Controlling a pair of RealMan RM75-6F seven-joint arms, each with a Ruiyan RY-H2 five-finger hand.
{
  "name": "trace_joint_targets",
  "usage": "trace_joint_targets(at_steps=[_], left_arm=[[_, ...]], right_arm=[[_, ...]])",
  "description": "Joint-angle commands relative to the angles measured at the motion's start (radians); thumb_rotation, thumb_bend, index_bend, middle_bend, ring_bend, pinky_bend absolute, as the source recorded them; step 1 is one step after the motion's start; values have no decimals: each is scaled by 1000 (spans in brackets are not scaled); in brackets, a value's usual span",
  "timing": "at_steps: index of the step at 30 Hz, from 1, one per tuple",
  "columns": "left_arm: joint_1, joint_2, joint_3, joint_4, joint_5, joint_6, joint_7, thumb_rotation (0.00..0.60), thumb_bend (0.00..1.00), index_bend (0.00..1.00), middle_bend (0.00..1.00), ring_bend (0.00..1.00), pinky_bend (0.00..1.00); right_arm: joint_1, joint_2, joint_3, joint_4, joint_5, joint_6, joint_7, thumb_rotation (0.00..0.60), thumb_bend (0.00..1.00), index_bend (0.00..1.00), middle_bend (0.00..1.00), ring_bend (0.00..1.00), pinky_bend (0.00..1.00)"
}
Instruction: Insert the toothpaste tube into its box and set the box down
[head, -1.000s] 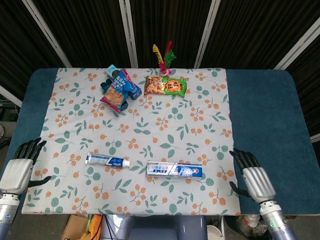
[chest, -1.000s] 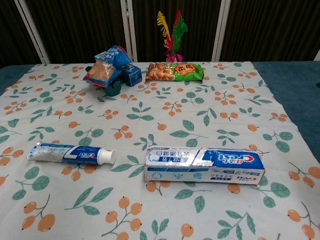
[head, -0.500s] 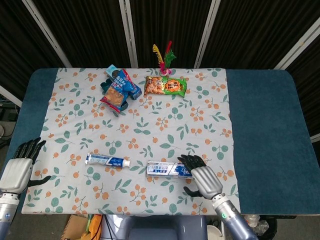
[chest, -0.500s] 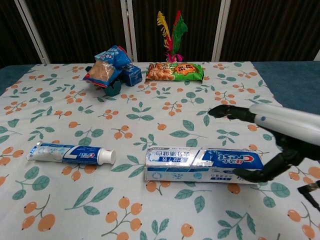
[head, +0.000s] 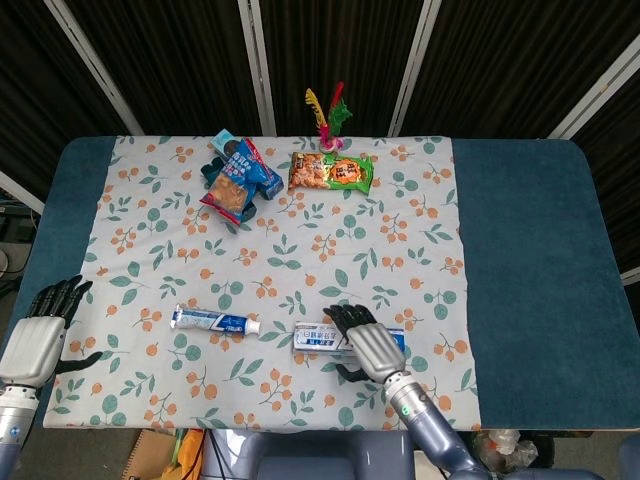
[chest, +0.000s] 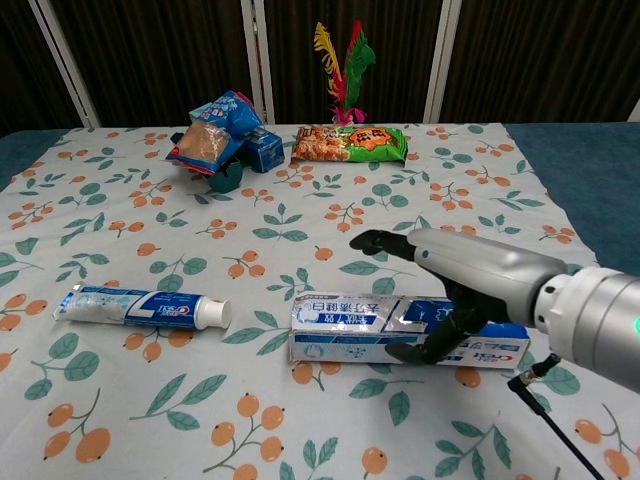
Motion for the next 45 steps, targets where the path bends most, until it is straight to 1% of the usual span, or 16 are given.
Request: trace_joint_targets(at_steps=[1, 8, 11, 21, 22, 24, 26, 29, 32, 38, 41, 43, 45], left_arm=[[0, 1, 0, -1, -2, -2, -2, 600, 1, 28, 0, 0, 37], [-3, 3, 2, -4, -3, -9, -5, 600, 1, 28, 0, 0, 37], [-3, 4, 2, -6, -5, -10, -6, 600, 1, 28, 0, 0, 38], [-8, 10, 3, -10, -12, -24, -19, 600, 1, 28, 0, 0, 37], [-8, 10, 3, -10, -11, -25, -19, 600, 1, 28, 0, 0, 37], [-9, 11, 4, -11, -11, -27, -21, 600, 1, 28, 0, 0, 37], [-9, 11, 4, -11, -11, -28, -22, 600, 1, 28, 0, 0, 38], [-10, 11, 4, -12, -12, -30, -23, 600, 1, 28, 0, 0, 38], [-10, 10, 5, -12, -12, -30, -21, 600, 1, 30, 0, 0, 37], [-11, 9, 5, -13, -15, -31, -13, 600, 1, 41, 0, 0, 39], [-14, 9, 4, -18, -21, -37, -7, 600, 1, 61, 5, 3, 71], [-23, 9, -4, -19, -35, -50, 6, 600, 10, 91, 46, 46, 144], [-39, 12, -16, -30, -62, -76, 20, 600, 41, 155, 124, 134, 259]], right_arm=[[22, -26, 4, 34, 23, -5, 2, 600, 327, 4, 96, 1, 10], [50, -71, -20, 76, 49, -13, -3, 600, 329, 4, 95, 1, 10], [61, -94, -21, 104, 56, -9, -4, 600, 329, 4, 96, 1, 11], [82, -148, -13, 205, 71, 15, 10, 600, 328, 77, 185, 75, 64], [84, -151, -10, 213, 74, 16, 13, 600, 328, 106, 221, 106, 86], [86, -152, -7, 221, 75, 23, 13, 600, 328, 196, 314, 193, 149], [85, -150, -8, 223, 68, 36, 11, 600, 328, 329, 439, 320, 250], [76, -145, -16, 220, 46, 65, 15, 600, 338, 444, 535, 424, 374], [69, -132, -27, 210, 38, 74, 17, 600, 351, 492, 561, 452, 416], [45, -73, -43, 155, -3, 101, 49, 600, 353, 502, 561, 453, 416], [33, -45, -42, 132, -37, 120, 77, 600, 353, 502, 561, 453, 416], [29, -26, -36, 121, -51, 126, 93, 600, 354, 502, 561, 452, 416], [28, -10, -29, 111, -57, 129, 104, 600, 353, 502, 562, 452, 416]])
